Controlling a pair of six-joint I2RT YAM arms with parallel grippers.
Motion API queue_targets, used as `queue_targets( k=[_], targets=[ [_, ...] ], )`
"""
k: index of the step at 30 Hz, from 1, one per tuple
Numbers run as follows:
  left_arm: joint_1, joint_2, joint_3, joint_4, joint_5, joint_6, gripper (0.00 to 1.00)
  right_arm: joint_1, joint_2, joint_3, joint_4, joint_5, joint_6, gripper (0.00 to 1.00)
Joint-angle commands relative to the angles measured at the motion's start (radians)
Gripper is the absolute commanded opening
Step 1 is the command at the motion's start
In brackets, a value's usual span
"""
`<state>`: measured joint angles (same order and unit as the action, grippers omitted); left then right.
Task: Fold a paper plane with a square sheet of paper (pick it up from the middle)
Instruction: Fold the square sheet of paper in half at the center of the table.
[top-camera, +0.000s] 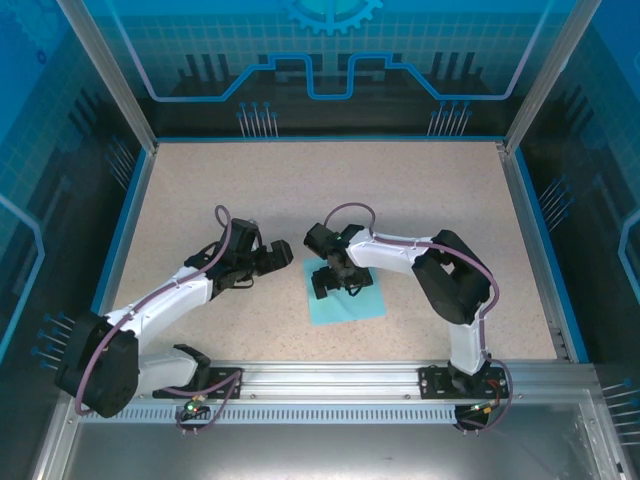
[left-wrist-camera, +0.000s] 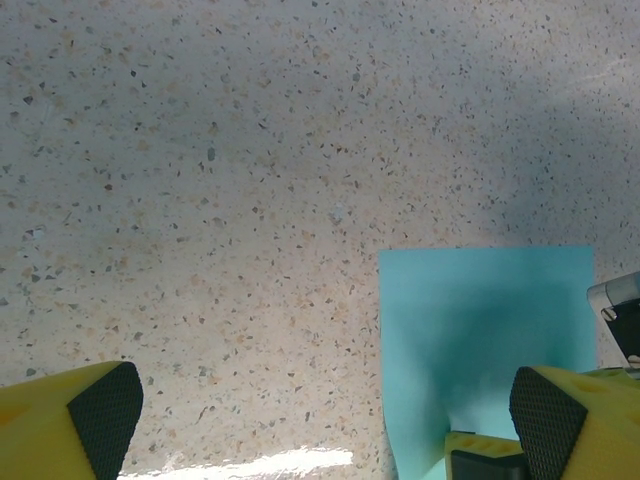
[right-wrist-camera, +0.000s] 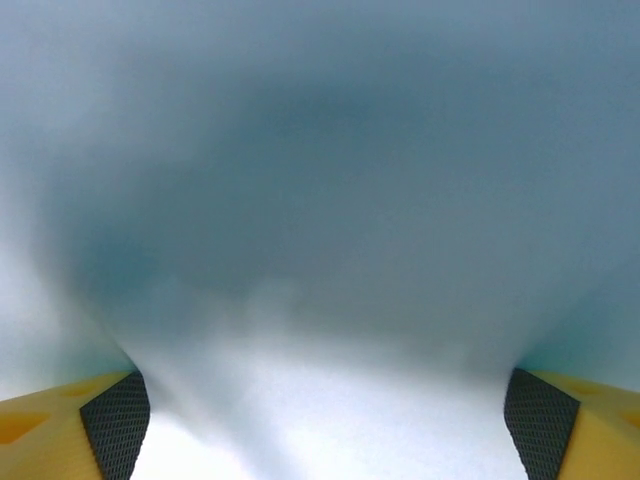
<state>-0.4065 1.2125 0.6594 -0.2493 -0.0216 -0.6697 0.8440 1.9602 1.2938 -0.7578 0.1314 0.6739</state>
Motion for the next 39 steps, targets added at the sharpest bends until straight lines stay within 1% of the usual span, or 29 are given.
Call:
queue_targets(
  k=[1, 3, 10, 12, 18, 20, 22, 25, 26, 30, 34, 39],
  targets=[
    [0.011, -0.019, 0.029, -0.029, -0.010, 0.034, 0.98, 0.010, 0.112, -0.077, 0.048, -0.061, 0.042, 0.93],
    [0.011, -0.019, 0.030, -0.028, -0.005, 0.032, 0.98, 0.006, 0.111, -0.081, 0.050, -0.067, 0.044, 0.89],
    [0.011, -0.019, 0.027, -0.030, 0.005, 0.032, 0.98, 0.002, 0.049, -0.083, 0.069, -0.087, 0.036, 0.88],
    [0.011, -0.018, 0.029, -0.030, 0.008, 0.030, 0.99, -0.004, 0.033, -0.085, 0.083, -0.104, 0.040, 0.85],
    [0.011, -0.028, 0.030, -0.037, 0.015, 0.030, 0.98, -0.015, -0.029, -0.081, 0.076, -0.087, 0.065, 0.59],
    [0.011, -0.031, 0.030, -0.039, 0.014, 0.030, 0.99, -0.016, -0.064, -0.078, 0.073, -0.082, 0.062, 0.54],
    [0.011, -0.035, 0.030, -0.043, 0.015, 0.030, 0.99, -0.017, -0.101, -0.079, 0.078, -0.088, 0.058, 0.43],
    [0.011, -0.043, 0.035, -0.052, 0.012, 0.031, 0.98, -0.024, -0.161, -0.083, 0.090, -0.107, 0.057, 0.31],
    [0.011, -0.047, 0.036, -0.055, 0.010, 0.030, 0.98, -0.026, -0.185, -0.086, 0.097, -0.115, 0.060, 0.30],
    [0.011, -0.061, 0.036, -0.062, 0.011, 0.030, 0.98, -0.030, -0.266, -0.099, 0.139, -0.152, 0.069, 0.30],
    [0.012, -0.076, 0.027, -0.056, 0.017, 0.029, 0.98, -0.037, -0.334, -0.108, 0.231, -0.234, 0.088, 0.31],
    [0.011, -0.073, 0.029, -0.050, 0.035, 0.015, 0.98, -0.068, -0.339, -0.125, 0.374, -0.331, 0.154, 0.31]
  ],
)
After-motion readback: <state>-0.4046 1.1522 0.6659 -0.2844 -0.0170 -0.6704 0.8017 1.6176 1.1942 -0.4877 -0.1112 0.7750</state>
